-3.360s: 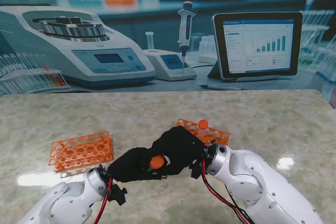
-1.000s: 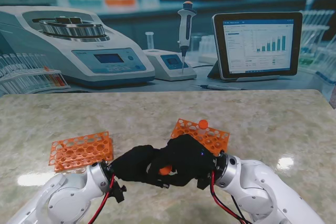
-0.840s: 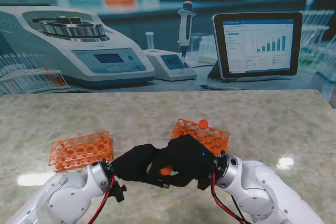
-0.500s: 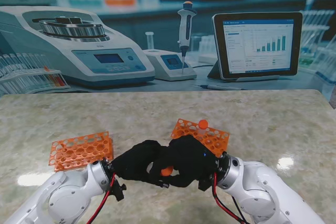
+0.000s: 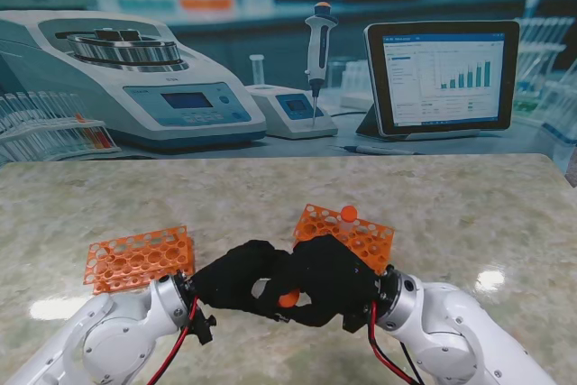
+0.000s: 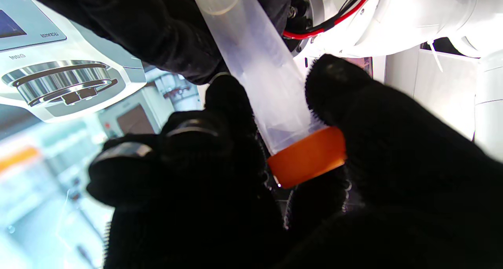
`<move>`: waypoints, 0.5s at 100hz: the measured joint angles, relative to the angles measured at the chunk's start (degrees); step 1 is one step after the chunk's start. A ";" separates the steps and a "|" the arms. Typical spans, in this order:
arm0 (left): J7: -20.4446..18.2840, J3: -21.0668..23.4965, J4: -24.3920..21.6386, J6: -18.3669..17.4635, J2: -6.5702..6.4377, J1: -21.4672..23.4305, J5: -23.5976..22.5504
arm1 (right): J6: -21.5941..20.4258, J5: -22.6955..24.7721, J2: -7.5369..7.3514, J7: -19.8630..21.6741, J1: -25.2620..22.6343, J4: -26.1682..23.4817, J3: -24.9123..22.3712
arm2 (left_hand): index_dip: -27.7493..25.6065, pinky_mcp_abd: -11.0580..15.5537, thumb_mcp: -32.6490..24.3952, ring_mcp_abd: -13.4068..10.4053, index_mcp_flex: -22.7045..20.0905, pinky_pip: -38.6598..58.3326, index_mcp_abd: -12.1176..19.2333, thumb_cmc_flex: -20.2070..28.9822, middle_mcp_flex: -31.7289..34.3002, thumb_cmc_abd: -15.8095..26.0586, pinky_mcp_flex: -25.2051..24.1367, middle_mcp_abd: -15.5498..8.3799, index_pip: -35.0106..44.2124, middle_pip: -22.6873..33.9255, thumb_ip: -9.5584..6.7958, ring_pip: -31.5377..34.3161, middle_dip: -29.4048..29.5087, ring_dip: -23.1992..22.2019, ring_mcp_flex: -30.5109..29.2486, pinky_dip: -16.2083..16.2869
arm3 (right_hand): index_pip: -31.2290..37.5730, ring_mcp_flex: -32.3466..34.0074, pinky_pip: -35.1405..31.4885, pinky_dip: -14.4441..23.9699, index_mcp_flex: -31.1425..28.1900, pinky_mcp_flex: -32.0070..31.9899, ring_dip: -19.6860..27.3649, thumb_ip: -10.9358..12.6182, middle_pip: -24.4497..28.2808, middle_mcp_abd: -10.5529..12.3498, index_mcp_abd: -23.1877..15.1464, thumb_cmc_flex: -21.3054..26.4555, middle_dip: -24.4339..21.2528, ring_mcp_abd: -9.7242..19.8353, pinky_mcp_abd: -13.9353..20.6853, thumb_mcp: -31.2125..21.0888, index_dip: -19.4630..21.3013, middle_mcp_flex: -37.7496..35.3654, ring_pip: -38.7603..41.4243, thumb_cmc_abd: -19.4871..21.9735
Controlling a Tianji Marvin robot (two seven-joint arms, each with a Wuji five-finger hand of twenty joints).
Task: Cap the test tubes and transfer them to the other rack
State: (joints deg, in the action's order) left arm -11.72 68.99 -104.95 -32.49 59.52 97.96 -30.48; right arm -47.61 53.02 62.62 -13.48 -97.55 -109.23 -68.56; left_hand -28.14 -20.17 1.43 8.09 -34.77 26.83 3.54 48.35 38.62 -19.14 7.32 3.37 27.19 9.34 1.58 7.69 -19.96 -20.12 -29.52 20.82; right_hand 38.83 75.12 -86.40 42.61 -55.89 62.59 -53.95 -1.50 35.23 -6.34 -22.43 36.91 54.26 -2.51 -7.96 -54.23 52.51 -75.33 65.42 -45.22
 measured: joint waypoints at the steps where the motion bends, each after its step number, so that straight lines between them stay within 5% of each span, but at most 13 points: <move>1: 0.02 0.00 0.00 0.00 0.00 0.01 0.00 | -0.01 0.03 0.00 -0.03 -0.04 -0.02 -0.02 | 0.00 0.00 0.00 0.00 -0.01 0.00 0.00 0.00 0.00 0.00 0.00 0.00 0.00 0.00 0.00 0.00 0.00 0.00 0.00 0.00 | 0.00 0.00 0.00 0.00 0.00 0.00 0.00 0.00 0.00 -0.02 0.02 0.01 0.00 -0.01 -0.02 0.00 0.00 0.00 0.00 0.00; 36: 1.09 -0.21 -0.13 0.20 0.07 0.92 1.54 | 0.22 -0.24 0.01 0.11 -0.38 -0.38 -0.24 | -1.58 -0.01 0.44 -0.02 -6.24 -0.83 -0.85 5.61 0.99 4.92 0.13 0.00 5.89 0.69 -0.01 0.33 0.00 -0.31 0.00 0.00 | 0.00 0.00 -0.01 -0.01 0.00 -0.06 0.54 0.00 0.00 -0.88 0.40 0.24 -0.01 -0.88 -0.94 0.00 0.02 0.00 -0.05 0.00; 50: 1.68 -0.19 -0.09 0.16 0.13 1.17 1.31 | 0.92 -1.49 -0.04 1.19 0.09 -0.19 0.18 | -9.69 -0.01 1.55 -0.10 -5.70 -0.84 -2.94 7.14 2.96 6.16 0.28 0.00 12.98 2.36 -0.02 1.13 -2.32 -2.02 -0.01 0.00 | 0.00 0.00 -0.01 -0.62 0.00 -0.12 1.24 0.00 0.01 -1.07 0.40 0.24 -0.02 -1.09 -1.17 0.00 0.02 0.03 -0.12 0.00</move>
State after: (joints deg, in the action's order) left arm -10.04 68.79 -105.04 -32.33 59.65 99.13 -29.17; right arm -46.69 51.54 62.57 -12.29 -97.46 -109.43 -68.38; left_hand -37.83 -20.19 2.98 7.99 -40.46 25.99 0.59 55.49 41.59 -12.98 7.60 3.37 40.17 11.70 1.56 8.82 -22.28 -22.13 -29.53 20.81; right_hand 38.83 75.12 -86.41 41.99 -55.89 62.48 -52.71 -1.50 35.24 -7.40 -22.03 37.15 54.25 -3.60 -9.13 -54.23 52.53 -75.30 65.30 -45.21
